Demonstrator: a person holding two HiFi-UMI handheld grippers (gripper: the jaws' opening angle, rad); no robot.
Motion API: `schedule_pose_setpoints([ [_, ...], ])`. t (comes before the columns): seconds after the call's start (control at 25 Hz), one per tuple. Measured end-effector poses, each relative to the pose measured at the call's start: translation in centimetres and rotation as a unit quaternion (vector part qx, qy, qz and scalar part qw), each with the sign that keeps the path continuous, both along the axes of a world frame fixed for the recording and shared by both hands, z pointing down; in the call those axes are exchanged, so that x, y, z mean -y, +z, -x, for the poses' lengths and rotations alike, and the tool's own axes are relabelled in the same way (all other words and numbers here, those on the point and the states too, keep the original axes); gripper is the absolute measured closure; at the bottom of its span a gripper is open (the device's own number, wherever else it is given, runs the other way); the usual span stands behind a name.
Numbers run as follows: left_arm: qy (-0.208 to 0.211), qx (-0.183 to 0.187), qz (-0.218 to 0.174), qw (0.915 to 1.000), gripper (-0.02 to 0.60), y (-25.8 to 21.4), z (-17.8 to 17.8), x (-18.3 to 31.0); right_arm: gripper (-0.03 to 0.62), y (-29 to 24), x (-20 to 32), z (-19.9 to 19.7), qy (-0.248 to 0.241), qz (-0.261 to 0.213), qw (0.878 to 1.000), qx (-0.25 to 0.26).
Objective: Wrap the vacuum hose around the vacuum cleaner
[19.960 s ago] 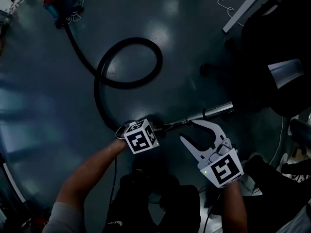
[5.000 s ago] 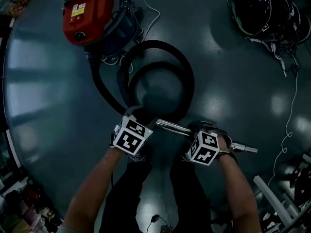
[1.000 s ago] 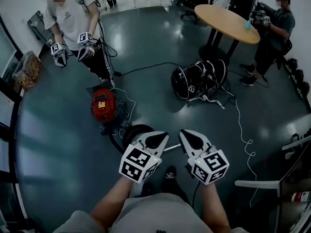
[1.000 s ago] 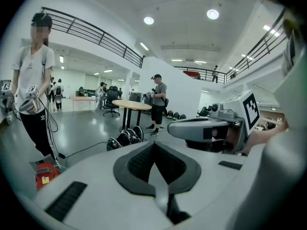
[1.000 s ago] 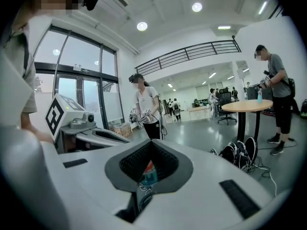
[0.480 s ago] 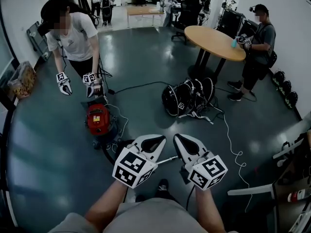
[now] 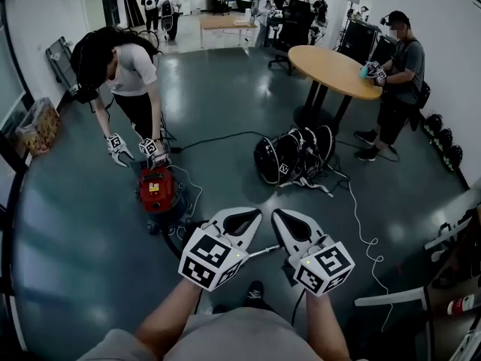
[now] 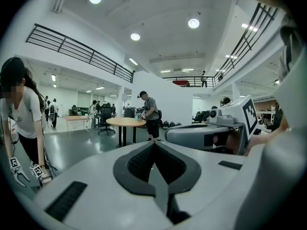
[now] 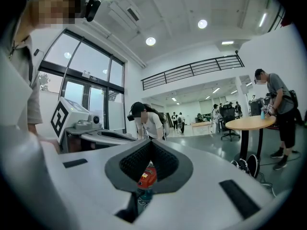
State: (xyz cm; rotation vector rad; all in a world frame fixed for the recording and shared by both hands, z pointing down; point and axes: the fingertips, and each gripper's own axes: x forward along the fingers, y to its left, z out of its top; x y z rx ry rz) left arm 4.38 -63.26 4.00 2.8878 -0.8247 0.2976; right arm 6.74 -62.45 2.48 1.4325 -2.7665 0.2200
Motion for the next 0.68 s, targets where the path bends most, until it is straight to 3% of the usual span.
schedule_pose_setpoints([
  [0.68, 0.007, -0.005, -0.003, 1.0, 0.575, -0.13, -0.96, -0.42, 0.591, -0.51, -0.44, -0.46, 0.003, -0.01, 1.0, 0.004],
])
